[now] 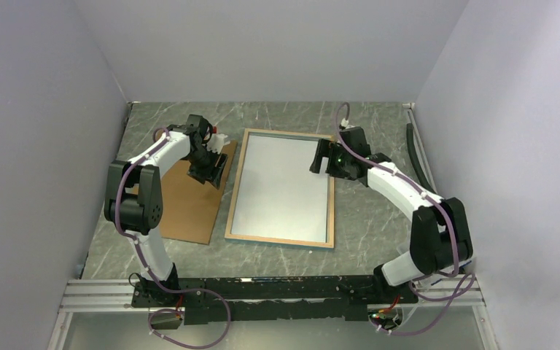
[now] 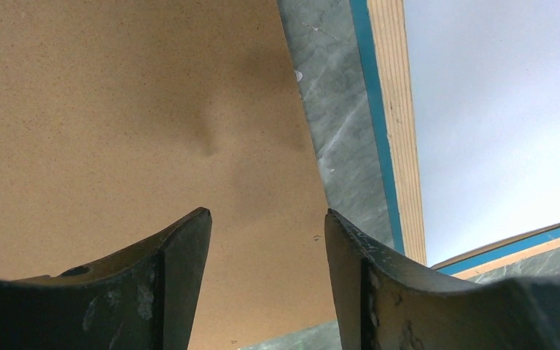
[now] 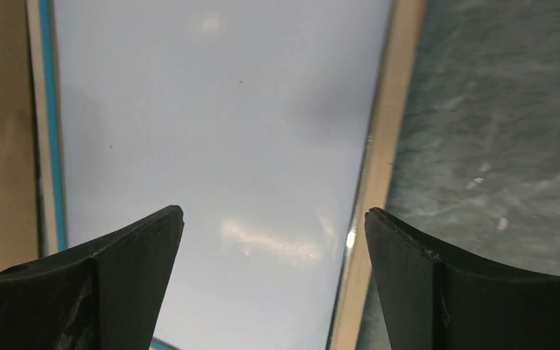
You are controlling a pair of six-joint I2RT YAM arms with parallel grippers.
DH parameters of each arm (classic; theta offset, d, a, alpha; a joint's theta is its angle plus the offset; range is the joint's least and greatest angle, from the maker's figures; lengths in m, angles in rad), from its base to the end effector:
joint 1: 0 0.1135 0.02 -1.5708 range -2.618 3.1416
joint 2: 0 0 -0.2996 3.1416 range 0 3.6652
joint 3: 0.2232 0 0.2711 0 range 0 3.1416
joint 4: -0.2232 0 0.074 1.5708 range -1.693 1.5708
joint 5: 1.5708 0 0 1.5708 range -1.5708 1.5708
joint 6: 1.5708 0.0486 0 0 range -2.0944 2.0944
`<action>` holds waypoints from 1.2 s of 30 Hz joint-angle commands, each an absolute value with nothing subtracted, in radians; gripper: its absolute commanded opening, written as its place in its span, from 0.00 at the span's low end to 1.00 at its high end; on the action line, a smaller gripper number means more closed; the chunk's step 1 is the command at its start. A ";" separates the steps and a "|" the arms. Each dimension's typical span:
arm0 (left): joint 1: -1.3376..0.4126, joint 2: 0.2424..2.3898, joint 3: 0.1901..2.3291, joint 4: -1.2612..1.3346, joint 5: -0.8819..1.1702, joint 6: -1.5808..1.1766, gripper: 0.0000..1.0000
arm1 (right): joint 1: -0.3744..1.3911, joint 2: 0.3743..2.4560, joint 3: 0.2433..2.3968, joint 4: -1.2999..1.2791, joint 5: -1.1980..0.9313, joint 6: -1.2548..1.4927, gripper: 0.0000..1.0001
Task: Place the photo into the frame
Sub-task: Adjust the photo in the photo frame.
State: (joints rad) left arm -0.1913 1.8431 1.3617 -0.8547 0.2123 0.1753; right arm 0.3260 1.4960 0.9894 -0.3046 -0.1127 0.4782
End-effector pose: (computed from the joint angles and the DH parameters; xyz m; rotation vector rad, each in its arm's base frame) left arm 0.3819 -0.0844 0.2147 0.5631 2.8379 -0.3110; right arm 0.3223 0.1147 0.2478 0.1306 2.4341 0.5072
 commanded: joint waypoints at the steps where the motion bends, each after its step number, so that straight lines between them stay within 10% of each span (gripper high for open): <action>1: -0.190 1.808 1.383 -0.871 0.207 0.192 0.65 | 0.323 1.415 1.041 -0.386 0.066 0.473 1.00; 9: -0.067 1.747 1.443 -0.903 0.184 0.226 0.68 | 0.522 1.426 1.154 -0.409 0.229 0.555 1.00; 12: 0.072 1.757 1.508 -0.943 0.203 0.254 0.51 | 0.666 1.541 1.275 -0.410 0.277 0.624 1.00; 15: 0.220 1.780 1.569 -0.952 0.198 0.288 0.65 | 0.790 1.691 1.410 -0.411 0.295 0.694 1.00; 20: 0.369 1.819 1.569 -0.887 0.066 0.346 0.63 | 0.932 1.988 1.720 -0.497 0.308 0.769 1.00; 36: 0.482 1.949 1.431 -0.557 -0.152 0.370 0.56 | 0.990 2.348 2.012 -0.535 0.271 0.908 1.00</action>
